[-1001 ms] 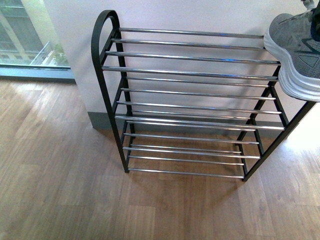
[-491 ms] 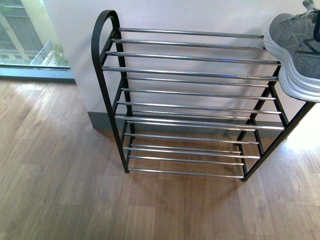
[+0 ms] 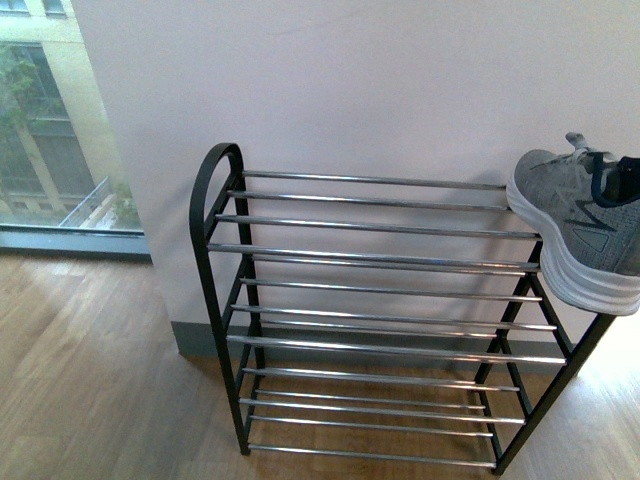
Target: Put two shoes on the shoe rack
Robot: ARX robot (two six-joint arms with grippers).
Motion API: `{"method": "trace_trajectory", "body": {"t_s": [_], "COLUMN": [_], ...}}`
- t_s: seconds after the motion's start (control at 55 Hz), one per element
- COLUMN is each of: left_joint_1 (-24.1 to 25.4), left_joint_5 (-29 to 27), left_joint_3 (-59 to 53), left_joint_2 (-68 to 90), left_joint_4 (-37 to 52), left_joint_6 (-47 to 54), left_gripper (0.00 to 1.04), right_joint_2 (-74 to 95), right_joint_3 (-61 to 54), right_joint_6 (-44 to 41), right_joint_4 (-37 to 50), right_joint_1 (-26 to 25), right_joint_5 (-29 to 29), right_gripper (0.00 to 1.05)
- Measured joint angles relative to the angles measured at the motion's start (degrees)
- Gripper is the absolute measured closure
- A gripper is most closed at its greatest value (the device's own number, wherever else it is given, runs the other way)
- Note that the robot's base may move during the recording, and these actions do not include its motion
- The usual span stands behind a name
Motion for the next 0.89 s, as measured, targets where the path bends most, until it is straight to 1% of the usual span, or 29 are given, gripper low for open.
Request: {"method": "trace_trajectory", "body": {"t_s": [0.018, 0.091, 0.273, 0.328, 0.419, 0.564, 0.782, 0.892], "left_joint_1": [0.0, 0.0, 0.0, 0.0, 0.0, 0.0, 0.0, 0.0], "left_joint_5": [0.0, 0.0, 0.0, 0.0, 0.0, 0.0, 0.0, 0.0], "left_joint_3": [0.0, 0.0, 0.0, 0.0, 0.0, 0.0, 0.0, 0.0], "left_joint_2": [0.0, 0.0, 0.0, 0.0, 0.0, 0.0, 0.0, 0.0], "left_joint_4": [0.0, 0.0, 0.0, 0.0, 0.0, 0.0, 0.0, 0.0], "left_joint_6": [0.0, 0.0, 0.0, 0.0, 0.0, 0.0, 0.0, 0.0], "left_gripper": [1.03, 1.03, 1.03, 1.03, 1.03, 1.03, 1.03, 1.03], "right_joint_2": [-1.2, -4.8, -14.0, -14.4, -16.3, -21.9, -33.6, -37.6], "right_joint_3": [-0.9, -3.4, -8.0, -9.9, -11.4, -12.3, -12.4, -12.4], "right_joint_6": [0.0, 0.0, 0.0, 0.0, 0.0, 0.0, 0.0, 0.0], "right_joint_4": [-0.3, -1.5, -6.3, -3.8, -5.5, -10.0, -20.3, -24.0], "right_joint_1": [0.9, 2.4, 2.6, 2.6, 2.6, 2.6, 2.6, 2.6], "right_joint_5": [1.1, 1.1, 1.5, 1.5, 1.5, 1.5, 1.5, 1.5], "right_gripper": [1.03, 1.03, 1.03, 1.03, 1.03, 1.03, 1.03, 1.03]}}
